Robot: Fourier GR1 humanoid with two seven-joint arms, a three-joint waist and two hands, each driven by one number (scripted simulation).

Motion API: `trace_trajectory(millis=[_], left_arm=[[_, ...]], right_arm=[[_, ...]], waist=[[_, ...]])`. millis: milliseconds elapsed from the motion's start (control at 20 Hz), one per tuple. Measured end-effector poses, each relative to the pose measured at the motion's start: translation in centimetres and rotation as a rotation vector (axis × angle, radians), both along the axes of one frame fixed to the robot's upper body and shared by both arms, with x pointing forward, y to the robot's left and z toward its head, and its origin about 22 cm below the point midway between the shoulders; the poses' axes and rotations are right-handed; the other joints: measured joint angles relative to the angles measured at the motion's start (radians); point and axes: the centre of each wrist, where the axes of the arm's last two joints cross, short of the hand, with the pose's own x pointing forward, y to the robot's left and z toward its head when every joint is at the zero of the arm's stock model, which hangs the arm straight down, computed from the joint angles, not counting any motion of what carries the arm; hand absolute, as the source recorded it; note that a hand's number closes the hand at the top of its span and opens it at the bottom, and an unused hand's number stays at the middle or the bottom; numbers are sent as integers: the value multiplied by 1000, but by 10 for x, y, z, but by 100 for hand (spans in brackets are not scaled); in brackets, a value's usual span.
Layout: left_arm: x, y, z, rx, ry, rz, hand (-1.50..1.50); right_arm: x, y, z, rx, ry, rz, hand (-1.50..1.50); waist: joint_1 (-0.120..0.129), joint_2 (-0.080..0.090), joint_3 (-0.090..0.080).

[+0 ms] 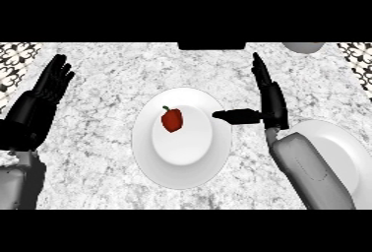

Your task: Pick the bell pepper from the plate and place it in the plate

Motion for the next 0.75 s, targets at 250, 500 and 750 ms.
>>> trace_trajectory(millis=[250,500,750], left_arm=[[7,0,-3,-3,-3,-2,0],[4,1,1,0,0,-4,0],[5,-2,5,2,0,-8,0]], right_arm=[[-11,-53,-1,-20,-14,17,-150],[-24,-104,-5,-32,-17,21,-150],[-40,-135,-13,-65,-29,24,-150]], waist=[[0,1,0],[2,1,0],[3,1,0]])
